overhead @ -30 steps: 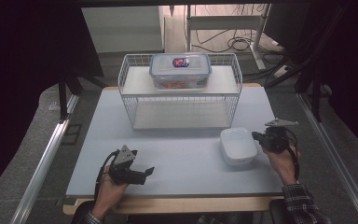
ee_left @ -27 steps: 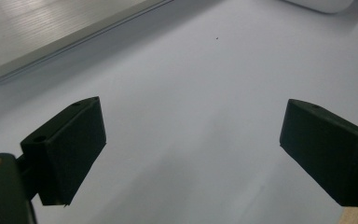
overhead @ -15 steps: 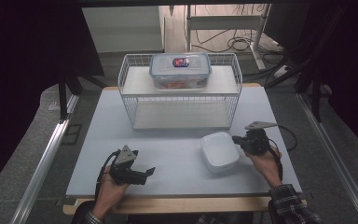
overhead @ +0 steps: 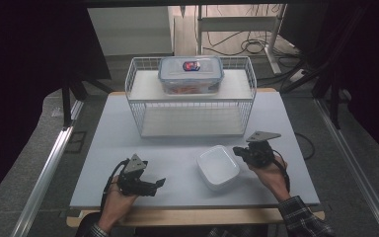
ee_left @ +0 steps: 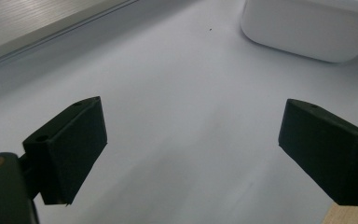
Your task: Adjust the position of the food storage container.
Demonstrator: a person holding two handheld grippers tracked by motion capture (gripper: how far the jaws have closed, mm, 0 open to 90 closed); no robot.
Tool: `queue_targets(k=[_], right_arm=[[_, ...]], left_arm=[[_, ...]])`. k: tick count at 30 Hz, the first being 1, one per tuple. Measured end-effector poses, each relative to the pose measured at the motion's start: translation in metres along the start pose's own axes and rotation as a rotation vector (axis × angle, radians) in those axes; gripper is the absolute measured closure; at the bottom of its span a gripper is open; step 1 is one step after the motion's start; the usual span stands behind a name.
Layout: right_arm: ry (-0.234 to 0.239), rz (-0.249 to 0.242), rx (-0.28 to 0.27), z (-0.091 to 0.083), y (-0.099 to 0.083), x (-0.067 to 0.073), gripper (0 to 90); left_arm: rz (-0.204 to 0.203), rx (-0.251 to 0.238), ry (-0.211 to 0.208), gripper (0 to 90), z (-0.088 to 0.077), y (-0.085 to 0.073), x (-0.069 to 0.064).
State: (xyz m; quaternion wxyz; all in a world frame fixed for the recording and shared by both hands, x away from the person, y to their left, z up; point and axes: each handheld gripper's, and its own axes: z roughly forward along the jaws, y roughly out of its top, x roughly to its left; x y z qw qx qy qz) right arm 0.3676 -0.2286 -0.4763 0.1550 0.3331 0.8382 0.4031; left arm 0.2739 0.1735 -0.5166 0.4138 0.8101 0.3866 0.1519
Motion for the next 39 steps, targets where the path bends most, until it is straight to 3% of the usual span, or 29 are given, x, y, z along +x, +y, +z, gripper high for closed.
queue_targets(k=[2, 8, 11, 17, 22, 27, 32, 35, 39], right_arm=[[0.001, 0.016, -0.008, -0.01, -0.003, 0.0, 88.6], [-0.02, -0.017, -0.013, -0.041, -0.018, 0.016, 88.8], [0.009, -0.004, -0.033, -0.053, -0.025, 0.026, 88.8], [0.05, -0.031, 0.026, -0.055, -0.039, 0.05, 88.7], [0.075, -0.027, 0.093, -0.042, -0.045, 0.054, 88.6], [0.067, -0.009, 0.112, -0.034, -0.043, 0.047, 88.5], [0.062, 0.018, 0.105, -0.025, -0.036, 0.038, 88.2], [0.063, 0.03, 0.101, -0.018, -0.031, 0.033, 88.0], [0.072, 0.051, 0.108, -0.007, -0.026, 0.026, 87.4]], left_arm=[[0.003, 0.004, 0.003, 7.3, 0.0, 0.001, 0.0], [-0.012, 0.018, -0.001, 6.3, 0.0, 0.001, 0.001], [-0.027, 0.02, -0.017, 4.9, 0.0, 0.001, 0.002], [-0.009, 0.026, 0.012, 8.8, 0.0, 0.006, 0.005], [0.013, 0.002, 0.032, 21.0, 0.003, 0.016, 0.009], [0.028, 0.016, -0.009, 43.4, 0.017, 0.029, 0.014], [0.037, 0.033, -0.027, 60.2, 0.038, 0.046, 0.018], [0.012, 0.013, -0.067, 68.8, 0.052, 0.058, 0.02], [0.014, 0.028, -0.082, 75.9, 0.072, 0.069, 0.021]])
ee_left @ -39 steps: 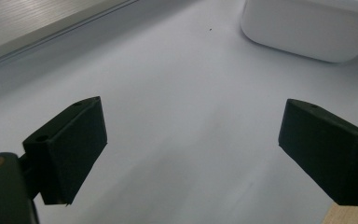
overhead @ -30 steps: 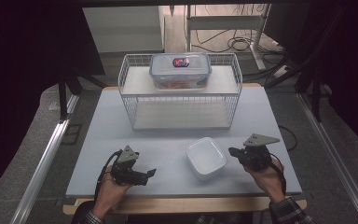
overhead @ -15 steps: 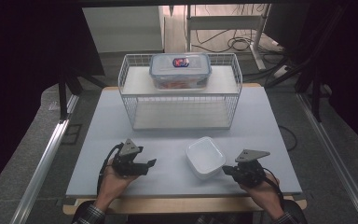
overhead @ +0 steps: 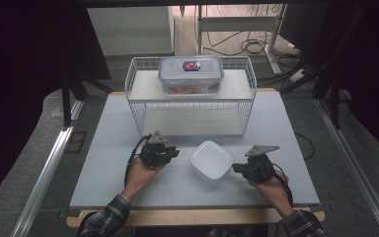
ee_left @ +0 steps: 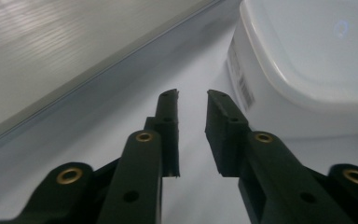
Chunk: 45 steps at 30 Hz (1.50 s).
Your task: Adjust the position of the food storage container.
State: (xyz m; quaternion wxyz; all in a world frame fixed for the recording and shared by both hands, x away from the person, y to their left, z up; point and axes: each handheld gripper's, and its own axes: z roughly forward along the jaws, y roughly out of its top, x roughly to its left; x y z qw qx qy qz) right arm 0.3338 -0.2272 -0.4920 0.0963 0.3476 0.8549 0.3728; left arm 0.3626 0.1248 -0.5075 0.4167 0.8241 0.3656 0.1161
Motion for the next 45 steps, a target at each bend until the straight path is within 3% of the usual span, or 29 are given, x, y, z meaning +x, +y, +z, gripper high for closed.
queue_targets(k=[3, 6, 18, 26, 29, 32, 36, 40, 45], right_arm=[[0.008, 0.016, -0.001, 0.006, 0.006, -0.005, 87.4], [0.01, 0.021, -0.004, 0.012, 0.013, -0.008, 87.4], [0.057, 0.036, 0.011, 0.041, 0.037, -0.008, 87.4], [0.044, 0.017, 0.008, 0.042, 0.037, -0.005, 88.4], [0.049, 0.015, 0.009, 0.041, 0.035, -0.004, 88.2], [0.041, -0.008, 0.008, 0.038, 0.034, -0.002, 86.6], [-0.015, -0.057, -0.018, 0.026, 0.033, 0.001, 83.7], [-0.026, -0.06, -0.057, 0.015, 0.029, 0.001, 72.2], [-0.021, -0.045, -0.092, 0.005, 0.025, -0.001, 54.1]], left_arm=[[-0.016, 0.023, -0.022, 78.3, 0.013, 0.003, -0.001], [-0.005, 0.042, -0.035, 78.5, 0.017, 0.003, -0.004], [-0.022, 0.059, -0.019, 77.8, 0.003, -0.007, -0.005], [-0.008, 0.077, -0.033, 78.2, -0.006, -0.011, -0.02], [-0.004, 0.083, -0.036, 76.7, -0.008, -0.012, -0.021], [-0.011, 0.064, -0.009, 69.1, -0.015, -0.014, -0.017], [-0.015, 0.004, 0.029, 52.3, -0.031, -0.016, -0.014], [-0.013, -0.029, 0.047, 39.1, -0.04, -0.02, -0.015], [0.008, -0.031, 0.049, 24.7, -0.044, -0.028, -0.019]])
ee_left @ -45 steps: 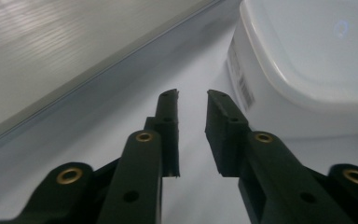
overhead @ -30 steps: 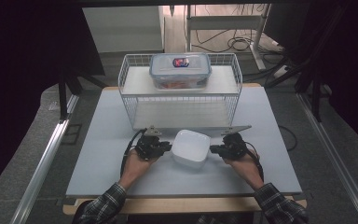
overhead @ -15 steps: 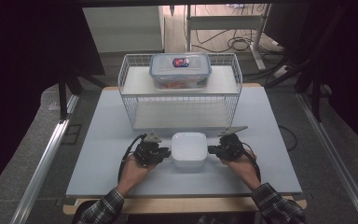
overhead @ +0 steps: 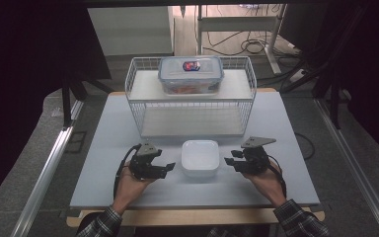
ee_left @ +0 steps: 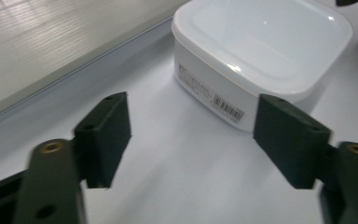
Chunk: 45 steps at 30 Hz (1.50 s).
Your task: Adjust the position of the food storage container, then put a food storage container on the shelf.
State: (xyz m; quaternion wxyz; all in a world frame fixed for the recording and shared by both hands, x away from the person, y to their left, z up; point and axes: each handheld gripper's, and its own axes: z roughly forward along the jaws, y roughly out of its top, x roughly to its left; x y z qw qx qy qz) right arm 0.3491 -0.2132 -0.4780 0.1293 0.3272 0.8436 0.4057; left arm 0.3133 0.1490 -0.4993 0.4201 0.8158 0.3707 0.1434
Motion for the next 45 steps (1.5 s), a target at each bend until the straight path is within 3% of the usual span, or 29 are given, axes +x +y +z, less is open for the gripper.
queue_targets(k=[8, 15, 20, 23, 27, 30, 33, 35, 37, 45], right_arm=[[-0.007, -0.033, -0.011, -0.006, -0.003, 0.006, 36.7], [-0.026, -0.052, -0.007, -0.009, -0.01, 0.008, 25.5], [-0.015, -0.04, -0.014, -0.008, -0.011, 0.005, 20.1], [-0.01, -0.038, -0.023, -0.008, -0.01, 0.004, 14.4], [-0.021, -0.032, -0.048, -0.007, -0.008, 0.003, 8.0], [-0.017, -0.035, -0.048, -0.005, -0.006, 0.003, 5.8], [0.001, -0.029, -0.048, -0.004, -0.003, 0.003, 5.1], [0.019, -0.018, -0.04, -0.003, 0.001, 0.004, 5.8], [0.037, -0.005, -0.025, -0.002, 0.004, 0.005, 6.0], [0.005, -0.014, 0.0, 0.004, 0.017, 0.013, 2.4]], left_arm=[[-0.033, -0.022, -0.032, 16.7, -0.009, -0.008, 0.001], [-0.024, 0.005, -0.037, 10.5, -0.01, -0.014, 0.001], [-0.016, -0.005, -0.042, 6.9, -0.01, -0.013, 0.0], [0.006, -0.005, -0.02, 5.0, -0.007, -0.013, 0.0], [0.001, -0.028, -0.021, 5.1, -0.006, -0.012, 0.0], [-0.005, -0.056, -0.026, 3.7, -0.005, -0.009, 0.002], [0.0, -0.044, -0.019, 3.5, -0.002, -0.005, 0.002], [-0.003, -0.008, -0.031, 4.3, 0.0, 0.0, 0.002], [-0.01, -0.009, -0.04, 4.7, 0.002, 0.003, 0.002], [-0.041, -0.003, -0.108, 4.0, 0.013, 0.02, 0.003]])
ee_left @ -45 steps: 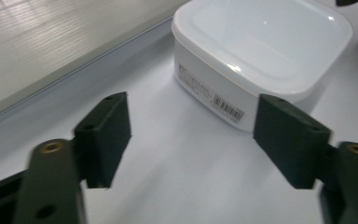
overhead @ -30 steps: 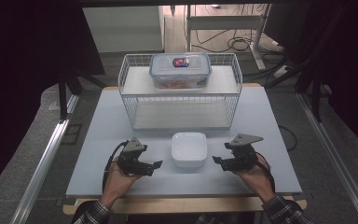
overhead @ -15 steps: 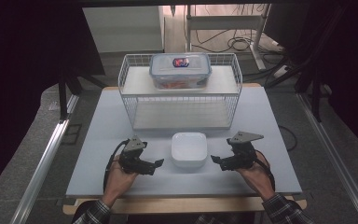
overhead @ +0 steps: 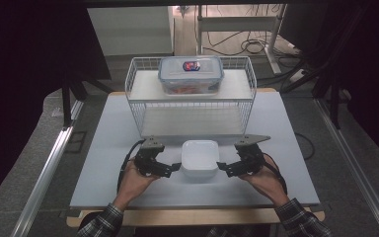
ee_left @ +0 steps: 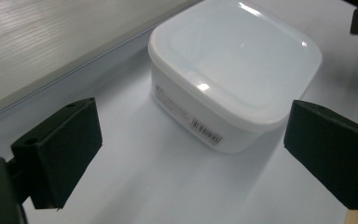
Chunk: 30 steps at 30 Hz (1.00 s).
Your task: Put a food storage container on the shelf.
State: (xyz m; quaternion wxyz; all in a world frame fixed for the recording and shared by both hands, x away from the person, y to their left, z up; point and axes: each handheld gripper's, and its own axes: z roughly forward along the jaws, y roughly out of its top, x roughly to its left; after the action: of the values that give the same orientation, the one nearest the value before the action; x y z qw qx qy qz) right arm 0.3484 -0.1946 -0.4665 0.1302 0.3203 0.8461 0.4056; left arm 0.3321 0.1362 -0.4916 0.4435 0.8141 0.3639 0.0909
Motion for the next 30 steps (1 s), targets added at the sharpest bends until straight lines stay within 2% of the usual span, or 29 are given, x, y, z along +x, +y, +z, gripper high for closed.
queue_targets(k=[6, 12, 15, 18, 23, 26, 27, 29, 30], right_arm=[[0.017, -0.011, 0.021, 0.005, 0.01, 0.005, 6.2], [0.046, 0.016, 0.029, 0.019, 0.022, 0.003, 11.8], [0.05, 0.02, 0.034, 0.027, 0.023, 0.001, 12.2], [0.054, 0.025, 0.043, 0.032, 0.021, 0.0, 12.0], [0.06, 0.043, 0.073, 0.04, 0.015, -0.002, 11.3], [0.103, 0.105, 0.084, 0.042, 0.012, -0.006, 15.0], [0.123, 0.135, 0.089, 0.042, 0.011, -0.008, 17.2], [0.18, 0.186, 0.102, 0.042, 0.008, -0.009, 22.4], [0.192, 0.202, 0.106, 0.041, 0.007, -0.008, 22.5]], left_arm=[[0.019, 0.018, -0.006, 9.1, 0.009, 0.01, -0.002], [0.034, 0.015, -0.031, 12.5, 0.022, 0.023, -0.002], [0.021, 0.02, -0.027, 11.7, 0.031, 0.023, -0.002], [0.027, 0.028, -0.027, 10.6, 0.037, 0.019, 0.0], [-0.023, 0.034, -0.087, 7.8, 0.043, 0.016, 0.005], [-0.055, 0.027, -0.149, 10.9, 0.045, 0.013, 0.007], [-0.049, 0.031, -0.181, 13.5, 0.045, 0.012, 0.007], [-0.05, 0.04, -0.195, 15.4, 0.044, 0.011, 0.003], [-0.062, 0.045, -0.195, 16.3, 0.042, 0.01, 0.001]])
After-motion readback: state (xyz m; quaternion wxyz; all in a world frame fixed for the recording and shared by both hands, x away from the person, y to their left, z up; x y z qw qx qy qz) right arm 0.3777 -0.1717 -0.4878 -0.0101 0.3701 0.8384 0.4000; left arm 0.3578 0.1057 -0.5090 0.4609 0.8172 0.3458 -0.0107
